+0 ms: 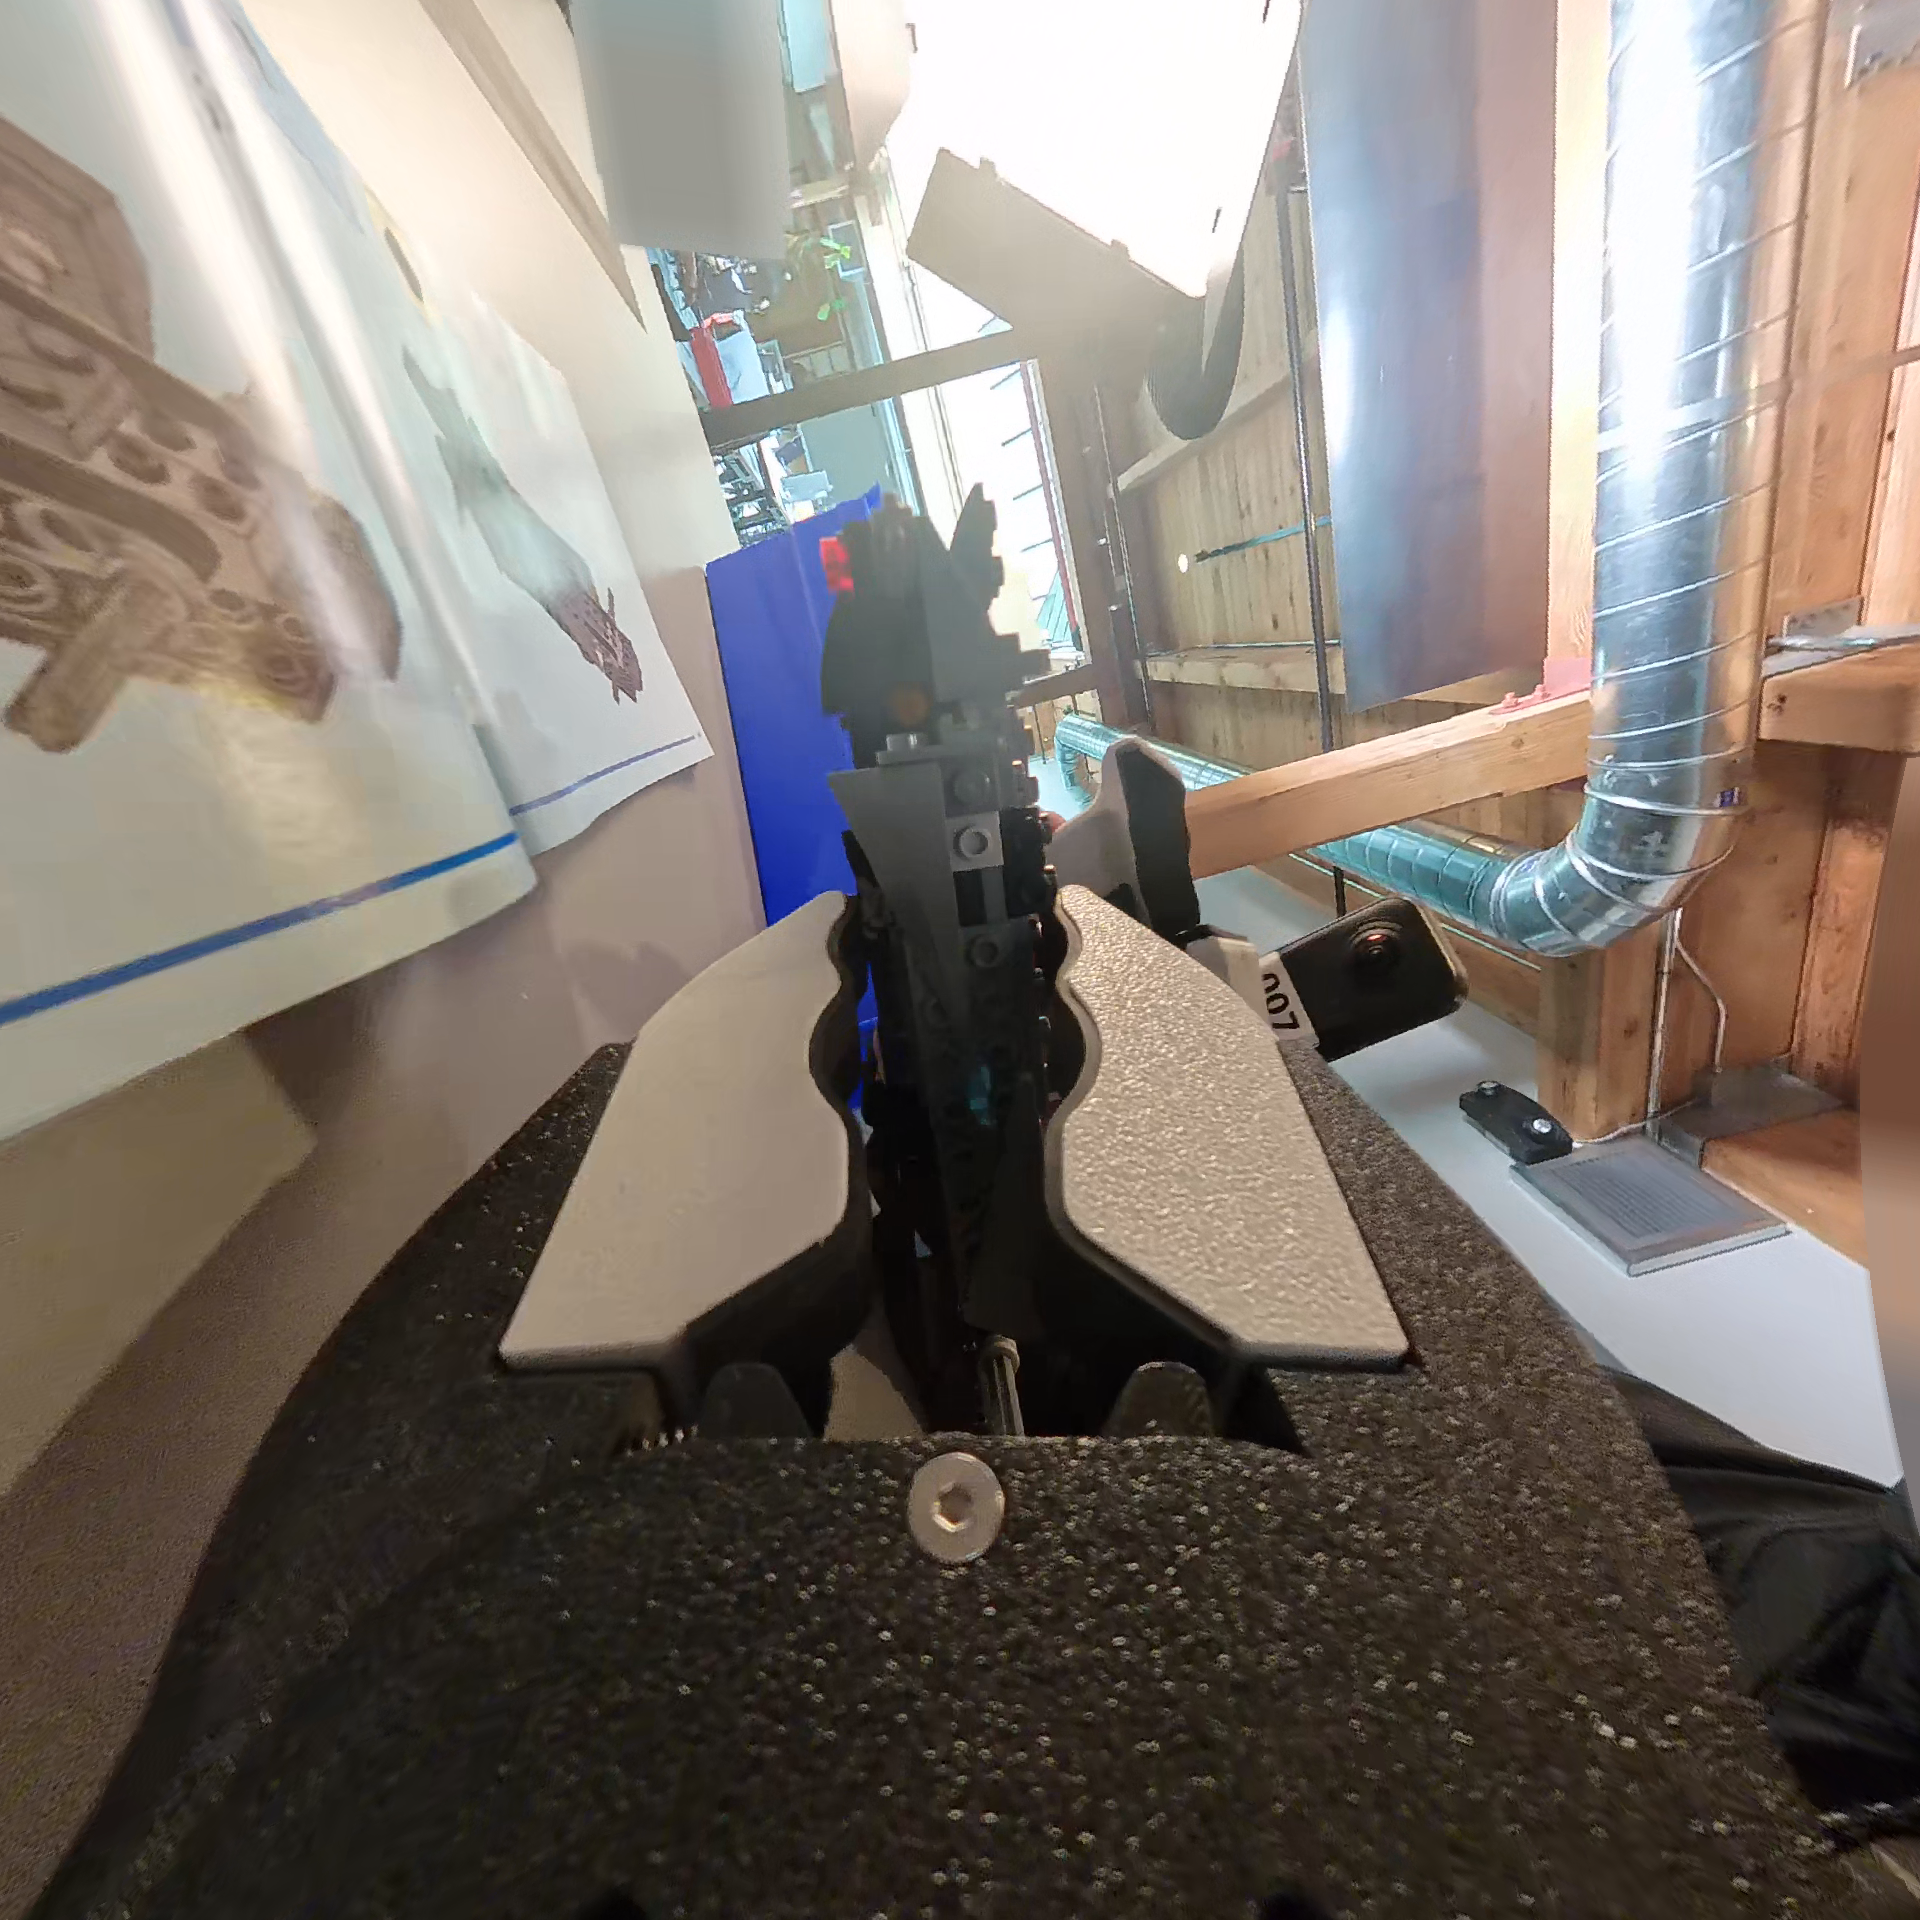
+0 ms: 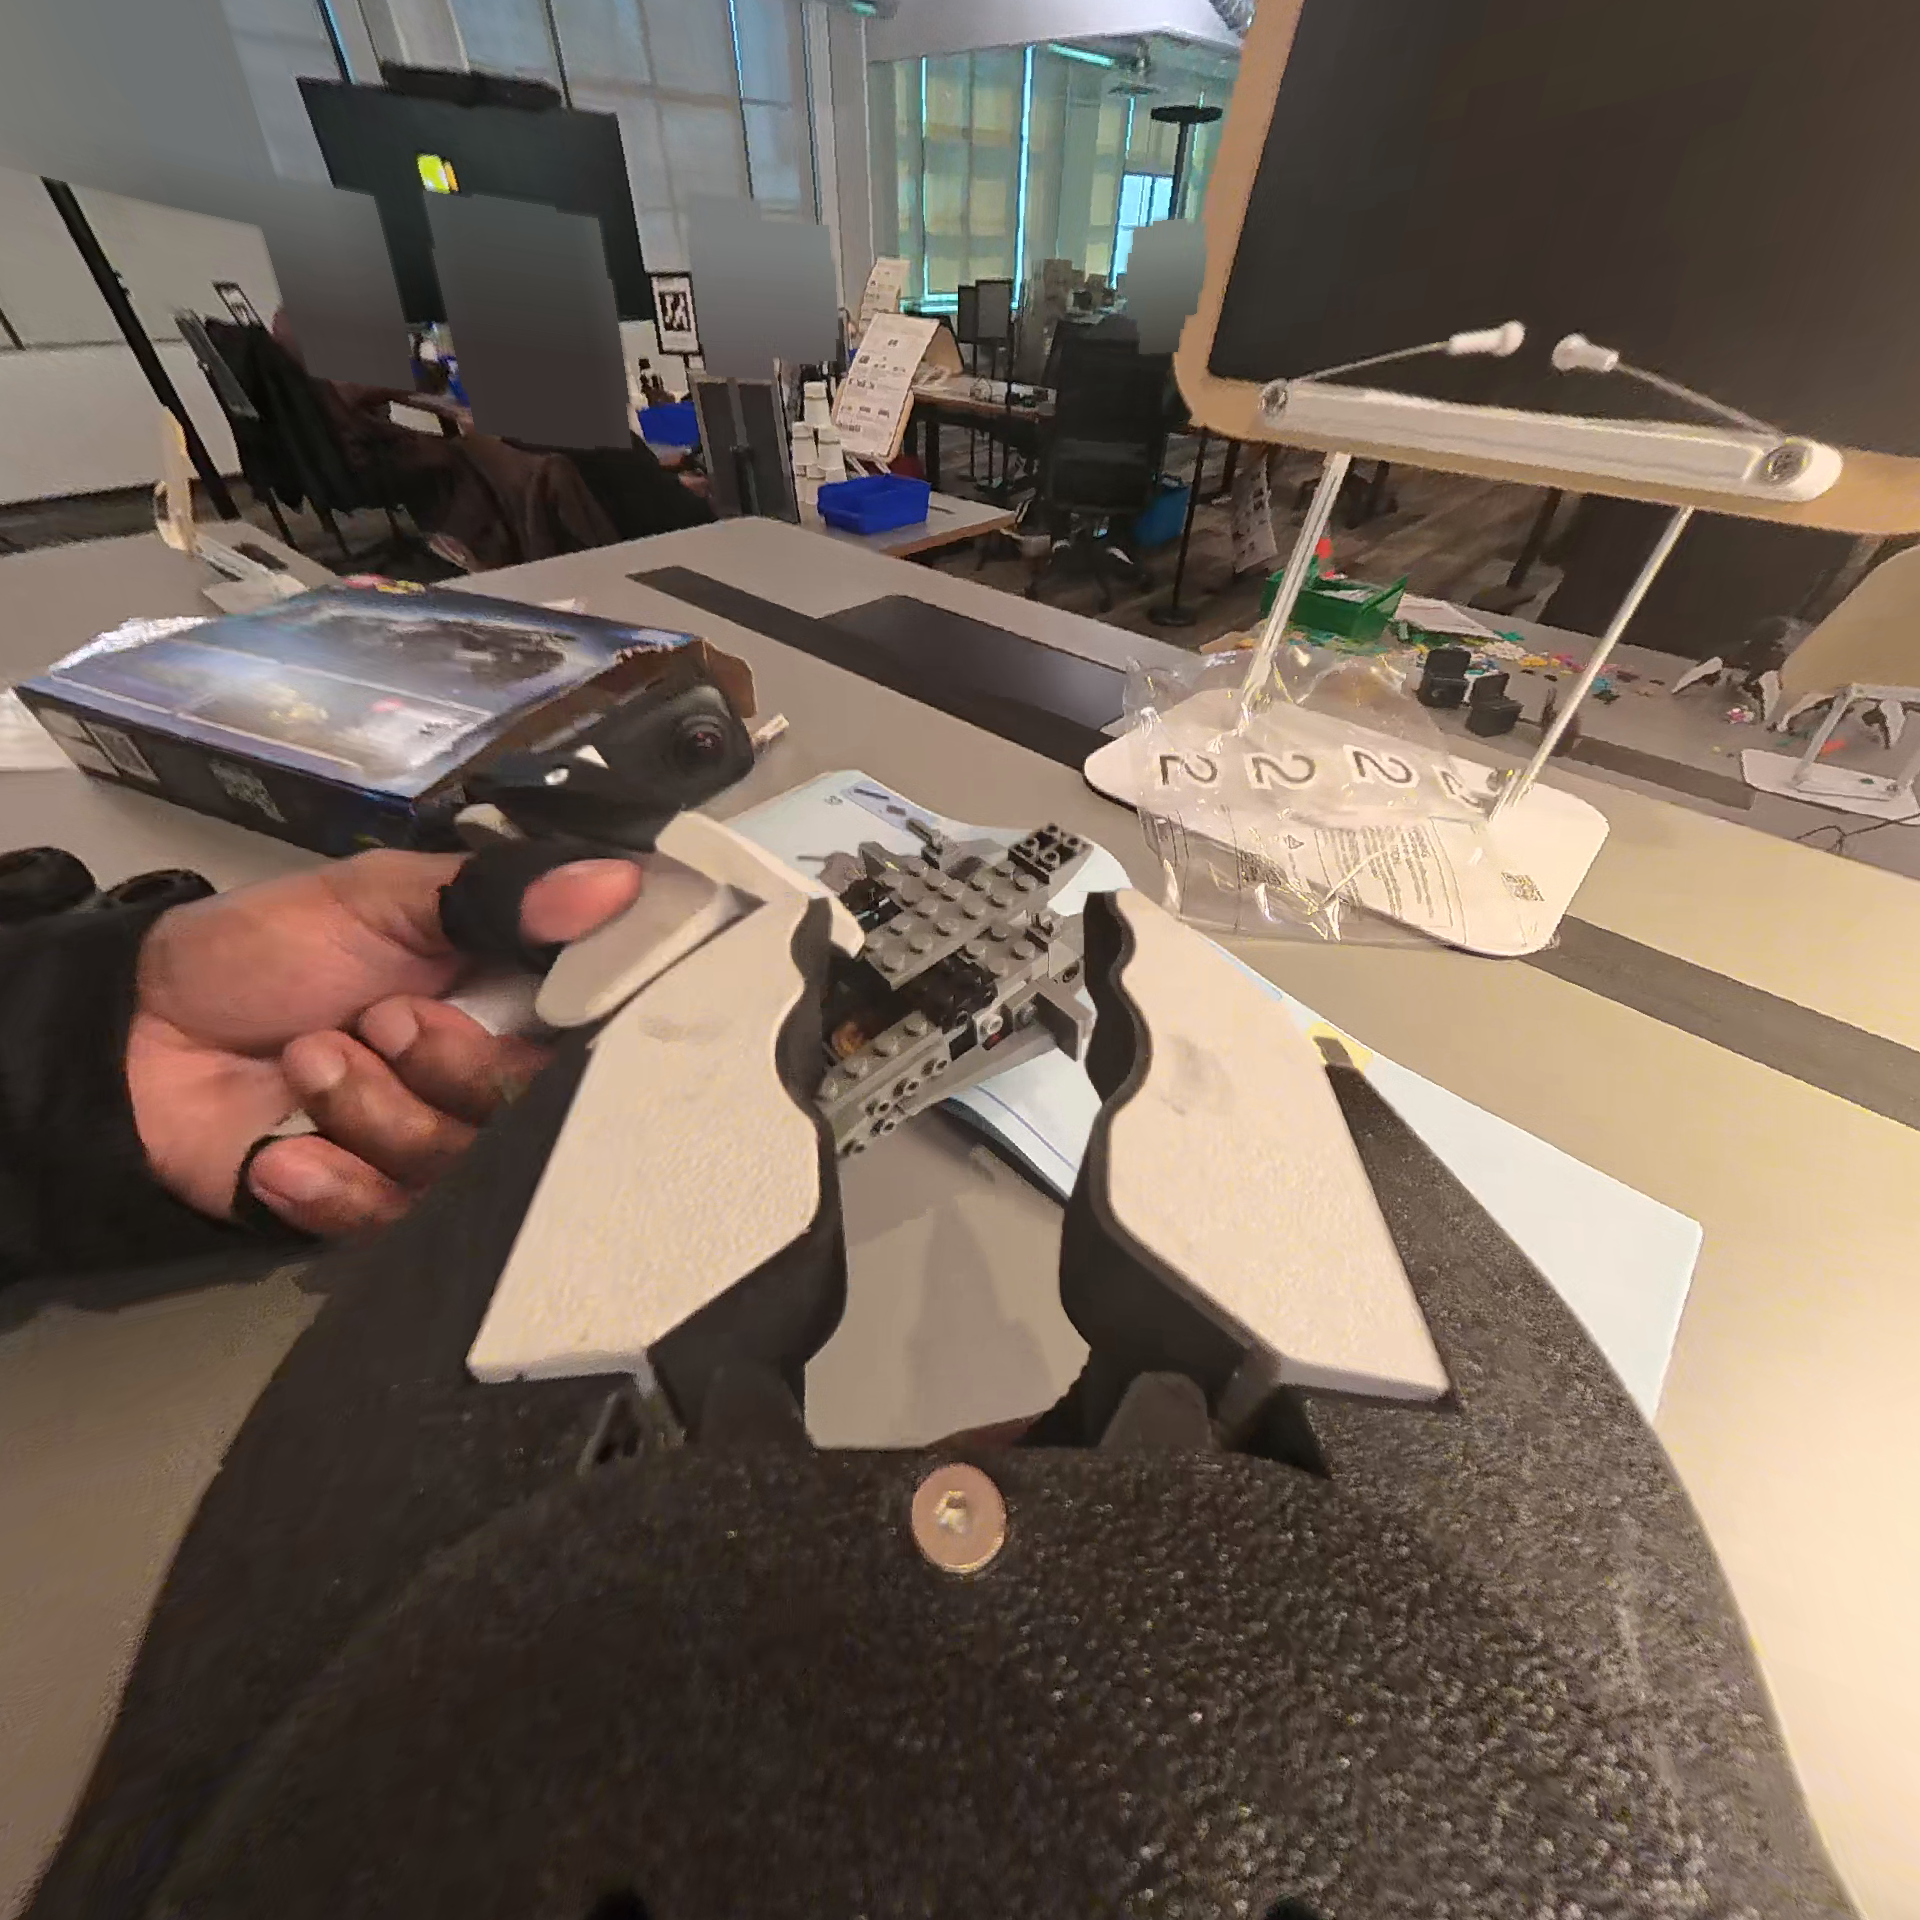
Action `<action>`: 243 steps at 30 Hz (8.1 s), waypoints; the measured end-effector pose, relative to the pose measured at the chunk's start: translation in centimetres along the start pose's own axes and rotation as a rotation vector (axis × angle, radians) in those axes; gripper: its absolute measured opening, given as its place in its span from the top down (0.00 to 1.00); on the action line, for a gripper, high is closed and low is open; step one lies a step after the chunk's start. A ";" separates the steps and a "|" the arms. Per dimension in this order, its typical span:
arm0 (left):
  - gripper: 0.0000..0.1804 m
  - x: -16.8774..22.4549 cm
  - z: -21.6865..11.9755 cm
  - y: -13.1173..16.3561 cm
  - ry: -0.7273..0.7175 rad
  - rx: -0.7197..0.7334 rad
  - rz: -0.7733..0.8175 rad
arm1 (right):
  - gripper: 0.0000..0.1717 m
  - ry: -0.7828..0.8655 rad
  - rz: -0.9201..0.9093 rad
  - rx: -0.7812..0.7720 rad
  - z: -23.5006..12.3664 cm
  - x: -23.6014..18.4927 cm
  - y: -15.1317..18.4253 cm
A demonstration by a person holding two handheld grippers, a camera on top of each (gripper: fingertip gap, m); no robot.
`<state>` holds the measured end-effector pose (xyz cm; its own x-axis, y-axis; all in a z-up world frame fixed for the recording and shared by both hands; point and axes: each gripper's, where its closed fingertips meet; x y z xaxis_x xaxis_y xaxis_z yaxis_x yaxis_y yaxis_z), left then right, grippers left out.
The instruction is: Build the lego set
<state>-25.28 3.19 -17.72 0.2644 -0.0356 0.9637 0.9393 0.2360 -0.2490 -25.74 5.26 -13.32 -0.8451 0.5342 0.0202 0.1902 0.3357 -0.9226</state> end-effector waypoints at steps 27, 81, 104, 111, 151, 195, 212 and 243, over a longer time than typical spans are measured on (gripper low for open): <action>0.82 -0.8 0.3 1.7 0.005 -0.122 -0.115 | 0.81 0.002 -0.264 -0.137 0.7 -1.8 3.0; 0.81 -0.6 1.7 4.7 -0.008 -0.294 -0.108 | 0.85 -0.092 -0.275 -0.335 0.3 -2.3 5.1; 0.82 -0.2 1.2 3.8 0.037 -0.242 -0.129 | 0.82 -0.004 -0.267 -0.222 -0.5 -1.2 3.0; 0.82 -0.1 0.0 2.6 0.046 -0.183 -0.128 | 0.79 0.059 -0.437 -0.142 -1.1 -2.0 2.1; 0.82 0.3 1.3 0.9 -0.083 0.071 0.077 | 0.56 -0.395 0.839 -0.300 2.3 0.7 4.3; 0.82 3.4 2.8 2.7 -0.147 -0.075 0.426 | 0.77 -0.549 0.645 -0.054 -0.3 0.0 0.8; 0.82 4.0 2.5 2.5 -0.078 -0.061 0.433 | 0.77 -0.533 0.638 -0.033 -0.6 -0.3 0.3; 0.82 3.4 2.9 3.4 -0.250 -0.150 0.588 | 0.77 -0.507 0.554 -0.032 -0.9 -0.5 0.5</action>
<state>-21.79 6.67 -15.07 0.7010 0.2895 0.6518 0.6789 0.0090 -0.7341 -24.79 5.88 -13.39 -0.7467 0.2114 -0.6306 0.6622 0.1479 -0.7346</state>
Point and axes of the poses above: each gripper's, where its closed fingertips meet, z out along the fingers, y out of its underside, x = y × z across the jaws, and after that the axes turned 14 degrees about -x, right-handed
